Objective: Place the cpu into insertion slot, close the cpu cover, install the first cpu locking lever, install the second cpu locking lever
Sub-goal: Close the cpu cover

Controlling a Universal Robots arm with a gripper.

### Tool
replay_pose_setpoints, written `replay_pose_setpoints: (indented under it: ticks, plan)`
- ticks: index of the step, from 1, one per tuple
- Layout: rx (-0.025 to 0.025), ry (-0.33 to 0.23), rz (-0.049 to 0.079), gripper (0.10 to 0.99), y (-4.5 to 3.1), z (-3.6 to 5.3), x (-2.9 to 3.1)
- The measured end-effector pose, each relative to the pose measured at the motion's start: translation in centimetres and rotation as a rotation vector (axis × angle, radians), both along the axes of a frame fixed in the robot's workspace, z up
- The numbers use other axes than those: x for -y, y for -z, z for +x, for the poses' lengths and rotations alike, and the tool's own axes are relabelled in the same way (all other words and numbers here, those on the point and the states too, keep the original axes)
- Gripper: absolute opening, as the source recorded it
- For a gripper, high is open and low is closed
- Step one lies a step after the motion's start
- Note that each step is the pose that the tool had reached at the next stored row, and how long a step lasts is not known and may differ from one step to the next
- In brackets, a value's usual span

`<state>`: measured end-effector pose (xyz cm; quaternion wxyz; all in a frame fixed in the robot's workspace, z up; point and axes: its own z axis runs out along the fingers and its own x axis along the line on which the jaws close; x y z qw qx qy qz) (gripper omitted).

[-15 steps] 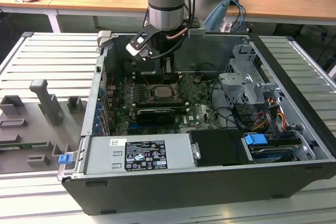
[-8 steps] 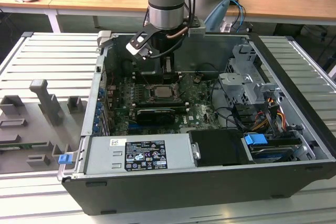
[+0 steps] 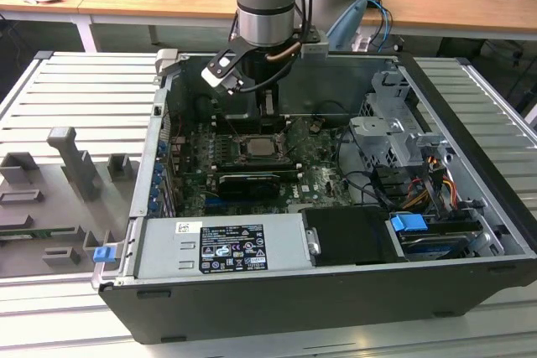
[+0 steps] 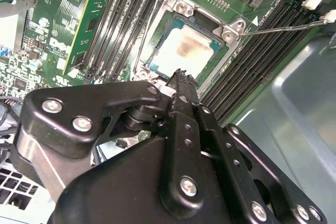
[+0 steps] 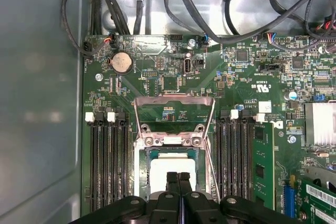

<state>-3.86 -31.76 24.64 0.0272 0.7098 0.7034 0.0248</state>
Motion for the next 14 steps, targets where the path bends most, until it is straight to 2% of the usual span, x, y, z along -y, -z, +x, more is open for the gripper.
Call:
replay_pose_setpoints:
  ticks: [5,14]
  plan:
    - [0.0002,0.000,-0.003,0.106,-1.04,0.00,-0.03]
    - [0.0002,0.000,-0.009,0.106,-1.55,0.00,-0.17]
